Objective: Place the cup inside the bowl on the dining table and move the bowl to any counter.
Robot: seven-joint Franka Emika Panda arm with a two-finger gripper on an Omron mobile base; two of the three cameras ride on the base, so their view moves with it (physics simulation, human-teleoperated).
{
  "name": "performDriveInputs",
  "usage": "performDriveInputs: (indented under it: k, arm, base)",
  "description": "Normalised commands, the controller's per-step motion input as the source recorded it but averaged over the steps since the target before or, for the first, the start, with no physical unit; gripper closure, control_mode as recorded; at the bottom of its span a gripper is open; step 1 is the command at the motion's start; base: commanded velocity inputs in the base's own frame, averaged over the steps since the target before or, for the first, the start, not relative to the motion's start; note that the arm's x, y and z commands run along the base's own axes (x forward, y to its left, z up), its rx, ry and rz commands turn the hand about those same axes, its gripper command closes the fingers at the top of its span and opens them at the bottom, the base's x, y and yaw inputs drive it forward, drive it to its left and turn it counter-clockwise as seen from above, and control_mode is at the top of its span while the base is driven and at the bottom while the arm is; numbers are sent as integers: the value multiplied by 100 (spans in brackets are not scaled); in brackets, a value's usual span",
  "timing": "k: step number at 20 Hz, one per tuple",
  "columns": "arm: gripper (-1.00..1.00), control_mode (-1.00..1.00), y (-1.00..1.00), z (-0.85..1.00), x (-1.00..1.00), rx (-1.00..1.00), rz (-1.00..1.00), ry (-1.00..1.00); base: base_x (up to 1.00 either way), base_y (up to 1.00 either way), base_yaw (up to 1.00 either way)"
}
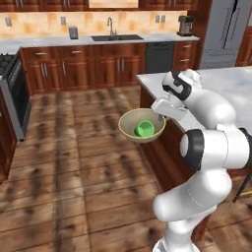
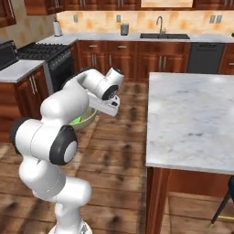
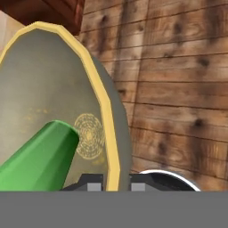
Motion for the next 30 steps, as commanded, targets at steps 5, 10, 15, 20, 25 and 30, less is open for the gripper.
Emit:
performDriveInputs:
  k: [5,10,15,20,25,30]
  arm:
    - [100,100,0,0,0,0,0,0]
    - [100,100,0,0,0,0,0,0]
    - [100,100,0,0,0,0,0,0]
    - [100,100,0,0,0,0,0,0]
    - [100,100,0,0,0,0,0,0]
    - [100,100,0,0,0,0,0,0]
  base:
    - [60,73,0]
    - [65,87,0]
    - [96,49,0]
    - [100,31,0]
    - [100,17,0]
    - [100,29,0]
